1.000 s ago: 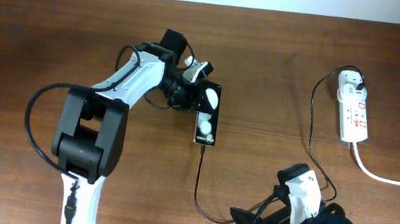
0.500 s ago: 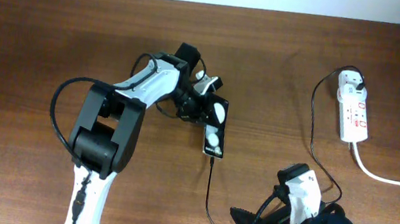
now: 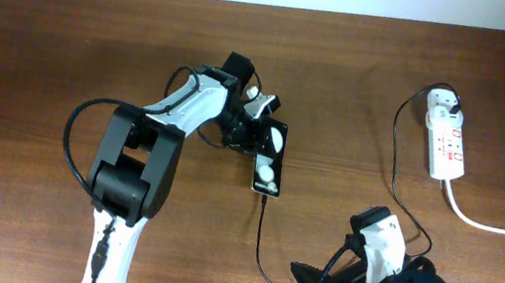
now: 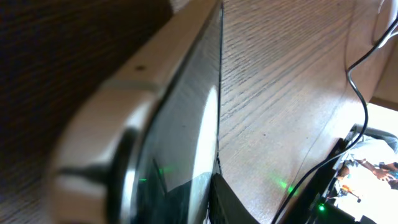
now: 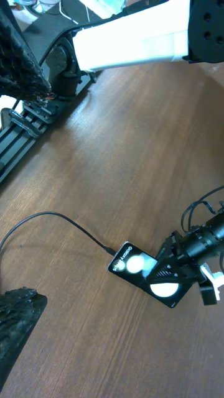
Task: Plug charger to phone and switch on socket
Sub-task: 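Lower the phone flat onto the table with the left gripper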
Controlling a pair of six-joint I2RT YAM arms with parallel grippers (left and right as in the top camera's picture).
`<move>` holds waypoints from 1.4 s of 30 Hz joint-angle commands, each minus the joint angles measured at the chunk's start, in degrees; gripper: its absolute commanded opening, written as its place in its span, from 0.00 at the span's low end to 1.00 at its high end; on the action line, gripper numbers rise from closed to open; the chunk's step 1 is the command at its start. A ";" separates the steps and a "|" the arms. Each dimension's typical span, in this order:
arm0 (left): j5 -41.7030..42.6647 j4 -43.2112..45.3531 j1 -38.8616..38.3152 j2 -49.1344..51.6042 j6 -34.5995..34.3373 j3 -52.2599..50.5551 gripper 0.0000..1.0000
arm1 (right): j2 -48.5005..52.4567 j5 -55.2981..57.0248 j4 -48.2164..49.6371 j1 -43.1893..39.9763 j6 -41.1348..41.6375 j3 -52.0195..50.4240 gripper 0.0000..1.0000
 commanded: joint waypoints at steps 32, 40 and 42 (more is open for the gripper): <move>-22.01 -1.40 0.13 1.49 -5.14 0.17 0.99 | 0.07 -0.11 0.15 -0.22 0.04 0.17 0.98; -29.09 -2.78 0.13 1.49 -11.34 0.17 0.99 | 0.07 -0.11 0.15 -0.22 0.04 0.17 0.99; -33.33 -3.34 0.13 1.49 -15.93 0.17 0.99 | 0.07 -0.11 0.15 -0.22 0.04 0.17 0.99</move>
